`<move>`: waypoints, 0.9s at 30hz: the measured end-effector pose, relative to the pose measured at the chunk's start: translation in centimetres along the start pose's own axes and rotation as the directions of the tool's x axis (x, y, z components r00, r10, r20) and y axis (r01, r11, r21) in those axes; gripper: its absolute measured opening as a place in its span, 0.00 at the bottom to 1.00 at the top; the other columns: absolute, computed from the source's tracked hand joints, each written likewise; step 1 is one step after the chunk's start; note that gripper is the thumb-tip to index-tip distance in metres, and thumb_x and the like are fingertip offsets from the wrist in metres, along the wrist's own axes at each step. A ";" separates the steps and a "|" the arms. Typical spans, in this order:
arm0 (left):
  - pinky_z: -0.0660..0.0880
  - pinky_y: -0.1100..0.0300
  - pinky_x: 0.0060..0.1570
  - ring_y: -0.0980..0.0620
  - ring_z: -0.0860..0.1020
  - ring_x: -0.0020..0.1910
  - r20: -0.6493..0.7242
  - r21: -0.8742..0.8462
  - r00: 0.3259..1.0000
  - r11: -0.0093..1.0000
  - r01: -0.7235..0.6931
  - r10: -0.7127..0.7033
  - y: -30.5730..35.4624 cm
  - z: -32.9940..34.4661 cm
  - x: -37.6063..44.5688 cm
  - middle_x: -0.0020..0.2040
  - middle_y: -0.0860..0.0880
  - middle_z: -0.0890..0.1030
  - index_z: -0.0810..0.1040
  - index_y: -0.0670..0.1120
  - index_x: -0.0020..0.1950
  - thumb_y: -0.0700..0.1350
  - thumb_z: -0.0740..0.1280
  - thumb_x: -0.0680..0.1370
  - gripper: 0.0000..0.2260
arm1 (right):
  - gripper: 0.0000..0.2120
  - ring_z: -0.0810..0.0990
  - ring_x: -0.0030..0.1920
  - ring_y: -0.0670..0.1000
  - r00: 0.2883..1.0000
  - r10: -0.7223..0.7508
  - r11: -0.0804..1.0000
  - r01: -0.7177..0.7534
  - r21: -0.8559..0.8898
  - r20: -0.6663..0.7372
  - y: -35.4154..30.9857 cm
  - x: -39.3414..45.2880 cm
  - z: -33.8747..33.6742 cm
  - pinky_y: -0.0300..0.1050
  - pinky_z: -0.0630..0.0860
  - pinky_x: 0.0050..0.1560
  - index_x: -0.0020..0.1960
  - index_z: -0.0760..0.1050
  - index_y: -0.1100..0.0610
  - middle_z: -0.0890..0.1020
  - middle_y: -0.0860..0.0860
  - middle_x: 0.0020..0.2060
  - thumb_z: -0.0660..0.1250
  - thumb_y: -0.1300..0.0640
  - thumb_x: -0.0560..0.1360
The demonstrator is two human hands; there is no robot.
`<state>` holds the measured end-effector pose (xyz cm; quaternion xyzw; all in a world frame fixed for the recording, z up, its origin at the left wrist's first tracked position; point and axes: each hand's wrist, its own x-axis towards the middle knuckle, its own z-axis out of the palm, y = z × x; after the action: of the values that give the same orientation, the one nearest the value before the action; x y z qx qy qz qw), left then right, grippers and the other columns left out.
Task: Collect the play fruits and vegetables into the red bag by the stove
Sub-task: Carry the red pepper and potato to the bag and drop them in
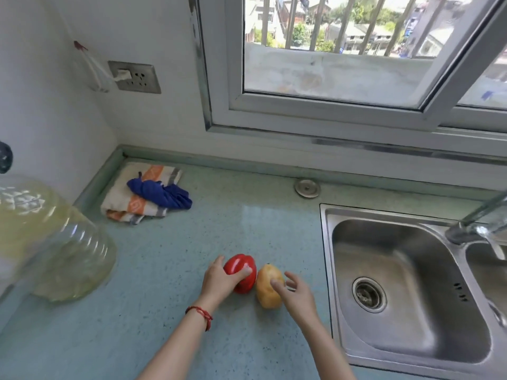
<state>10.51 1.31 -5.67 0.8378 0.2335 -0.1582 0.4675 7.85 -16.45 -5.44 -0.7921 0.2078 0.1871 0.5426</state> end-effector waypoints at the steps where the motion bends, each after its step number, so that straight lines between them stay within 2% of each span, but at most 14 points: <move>1: 0.65 0.52 0.66 0.42 0.68 0.68 0.005 0.005 1.000 1.000 0.008 -0.009 0.0 0.1 0.3 0.70 0.40 0.68 0.62 0.41 0.71 0.57 0.73 0.66 0.40 | 0.30 0.75 0.59 0.54 1.000 0.006 1.000 -0.006 -0.008 -0.003 0.0 0.2 0.3 0.48 0.73 0.58 0.68 0.65 0.56 0.74 0.58 0.63 0.71 0.50 0.70; 5: 0.69 0.53 0.63 0.43 0.73 0.63 0.022 -0.005 1.000 1.000 0.018 -0.018 0.0 0.4 1.1 0.65 0.40 0.74 0.68 0.41 0.67 0.57 0.74 0.65 0.37 | 0.35 0.74 0.60 0.55 0.999 0.026 0.999 -0.028 -0.045 -0.039 -0.2 0.8 1.2 0.50 0.72 0.61 0.70 0.63 0.56 0.74 0.57 0.63 0.73 0.50 0.68; 8: 0.74 0.55 0.55 0.46 0.77 0.54 0.053 -0.044 0.999 0.999 0.003 -0.001 -0.2 0.3 1.5 0.57 0.43 0.79 0.75 0.43 0.60 0.55 0.75 0.65 0.29 | 0.31 0.75 0.59 0.54 0.999 -0.008 0.994 0.003 -0.107 -0.050 -0.4 1.0 1.8 0.48 0.73 0.59 0.66 0.68 0.56 0.76 0.55 0.61 0.74 0.51 0.67; 12: 0.73 0.58 0.51 0.48 0.77 0.51 0.067 -0.148 0.998 0.989 0.012 -0.002 -0.8 0.0 1.6 0.54 0.46 0.80 0.76 0.44 0.59 0.53 0.76 0.65 0.26 | 0.30 0.75 0.56 0.53 0.997 -0.022 0.994 0.014 -0.107 -0.072 -0.6 1.1 2.1 0.46 0.72 0.55 0.64 0.69 0.56 0.77 0.55 0.58 0.74 0.51 0.66; 17: 0.76 0.52 0.53 0.46 0.78 0.51 0.056 -0.323 0.998 0.945 0.046 -0.030 -1.9 -1.0 1.2 0.51 0.45 0.80 0.77 0.45 0.57 0.52 0.76 0.64 0.25 | 0.30 0.75 0.56 0.52 0.995 -0.035 0.997 0.028 -0.070 -0.093 -0.6 0.8 1.9 0.46 0.73 0.55 0.65 0.70 0.55 0.77 0.55 0.59 0.74 0.51 0.66; 19: 0.76 0.56 0.47 0.48 0.78 0.49 0.048 -0.386 0.998 0.921 0.046 -0.030 -2.5 -1.6 0.7 0.48 0.47 0.81 0.77 0.46 0.54 0.54 0.77 0.61 0.25 | 0.29 0.75 0.54 0.51 0.995 -0.055 0.997 0.050 -0.052 -0.086 -0.7 0.5 1.7 0.46 0.73 0.54 0.64 0.70 0.55 0.77 0.55 0.58 0.74 0.51 0.66; 23: 0.72 0.67 0.34 0.55 0.78 0.45 0.004 -0.467 1.000 0.884 0.001 0.000 -3.8 -3.0 -0.6 0.45 0.51 0.80 0.77 0.51 0.49 0.52 0.75 0.65 0.16 | 0.30 0.74 0.53 0.51 0.994 -0.098 0.995 0.096 -0.037 -0.057 -1.1 0.0 1.6 0.45 0.73 0.51 0.65 0.70 0.55 0.77 0.53 0.57 0.75 0.51 0.66; 25: 0.73 0.71 0.29 0.54 0.79 0.44 -0.040 -0.514 0.999 0.858 -0.021 0.000 -4.7 -3.6 -1.6 0.44 0.51 0.81 0.77 0.50 0.49 0.51 0.75 0.66 0.15 | 0.29 0.74 0.52 0.50 0.991 -0.131 0.991 0.130 -0.036 -0.036 -1.4 -0.5 1.8 0.43 0.71 0.49 0.64 0.71 0.54 0.76 0.52 0.54 0.75 0.51 0.66; 27: 0.73 0.71 0.29 0.54 0.79 0.44 -0.087 -0.553 0.996 0.832 -0.039 -0.011 -5.5 -4.0 -2.7 0.44 0.52 0.81 0.77 0.50 0.51 0.50 0.75 0.66 0.16 | 0.28 0.74 0.51 0.50 0.985 -0.172 0.985 0.171 -0.036 -0.005 -1.8 -0.8 2.1 0.43 0.72 0.48 0.63 0.72 0.54 0.76 0.51 0.53 0.75 0.51 0.66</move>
<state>5.46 6.60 -6.17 0.6745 0.2829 -0.0440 0.6805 7.94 -13.83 -4.35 -0.8171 0.1376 0.1401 0.5420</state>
